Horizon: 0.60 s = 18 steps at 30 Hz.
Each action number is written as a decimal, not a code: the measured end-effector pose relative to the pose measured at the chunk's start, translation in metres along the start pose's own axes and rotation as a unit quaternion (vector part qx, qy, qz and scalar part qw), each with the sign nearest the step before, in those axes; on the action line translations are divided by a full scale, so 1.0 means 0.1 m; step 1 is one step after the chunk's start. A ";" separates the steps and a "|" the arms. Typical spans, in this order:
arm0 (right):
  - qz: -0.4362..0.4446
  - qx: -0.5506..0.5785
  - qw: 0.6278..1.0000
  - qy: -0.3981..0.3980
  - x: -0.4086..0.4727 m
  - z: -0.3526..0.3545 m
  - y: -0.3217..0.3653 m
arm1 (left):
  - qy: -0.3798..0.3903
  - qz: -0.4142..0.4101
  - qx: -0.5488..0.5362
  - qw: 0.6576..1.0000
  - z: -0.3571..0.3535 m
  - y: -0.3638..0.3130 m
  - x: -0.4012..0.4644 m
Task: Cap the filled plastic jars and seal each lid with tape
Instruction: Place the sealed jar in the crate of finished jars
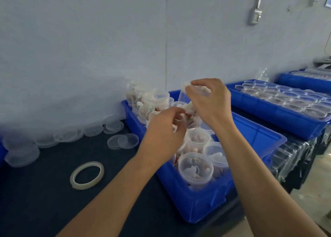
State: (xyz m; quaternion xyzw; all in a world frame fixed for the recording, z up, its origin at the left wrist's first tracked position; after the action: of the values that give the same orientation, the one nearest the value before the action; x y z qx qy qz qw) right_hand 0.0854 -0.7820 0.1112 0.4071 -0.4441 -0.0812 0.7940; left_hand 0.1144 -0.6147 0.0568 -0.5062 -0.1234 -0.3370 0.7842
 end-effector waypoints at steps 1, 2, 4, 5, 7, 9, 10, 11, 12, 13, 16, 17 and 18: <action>-0.006 -0.011 1.000 0.004 0.06 -0.08 -0.08 | 0.013 -0.001 -0.007 1.000 -0.08 0.00 0.02; -0.010 -0.019 1.000 0.012 0.12 -0.16 -0.15 | 0.027 0.004 -0.012 1.000 -0.15 0.01 0.03; -0.015 -0.021 0.999 0.031 0.19 -0.33 -0.31 | 0.050 0.032 -0.004 0.998 -0.26 0.09 0.04; -0.016 -0.021 0.999 0.042 0.21 -0.41 -0.38 | 0.061 0.052 0.001 0.997 -0.30 0.13 0.04; -0.007 -0.025 0.998 0.062 0.24 -0.54 -0.46 | 0.083 0.085 0.002 0.993 -0.36 0.22 0.02; -0.003 -0.030 0.996 0.079 0.28 -0.62 -0.51 | 0.101 0.104 -0.003 0.989 -0.40 0.30 0.00; -0.006 -0.026 0.996 0.089 0.29 -0.64 -0.52 | 0.104 0.109 -0.005 0.989 -0.41 0.33 0.00; -0.008 -0.018 0.995 0.100 0.29 -0.66 -0.53 | 0.105 0.111 -0.008 0.988 -0.42 0.36 0.00; -0.009 -0.007 0.994 0.109 0.28 -0.67 -0.53 | 0.105 0.112 -0.010 0.988 -0.43 0.39 0.00; -0.009 0.005 0.994 0.113 0.27 -0.67 -0.53 | 0.108 0.113 -0.012 0.988 -0.44 0.40 0.00; -0.009 0.006 0.994 0.104 0.20 -0.61 -0.47 | 0.117 0.101 -0.018 0.988 -0.40 0.39 -0.04; -0.005 -0.003 0.996 0.087 0.18 -0.58 -0.43 | 0.111 0.087 -0.019 0.990 -0.36 0.37 -0.07; 0.001 -0.015 0.998 0.059 0.15 -0.54 -0.37 | 0.098 0.071 -0.016 0.993 -0.29 0.35 -0.10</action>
State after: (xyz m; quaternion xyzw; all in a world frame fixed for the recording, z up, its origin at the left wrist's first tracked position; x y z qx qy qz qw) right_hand 0.1443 -0.7827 0.0796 0.3986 -0.3958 -0.0627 0.8250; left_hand 0.1256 -0.6274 0.0135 -0.4909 -0.0045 -0.3300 0.8063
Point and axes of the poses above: each hand's wrist, its own x-axis towards the middle knuckle, its own z-axis out of the back of the hand, y = z × x, the point moved 6 cm from there along x, towards the middle knuckle, and after that the axes turned 3 degrees about z, right-handed, at the moved point
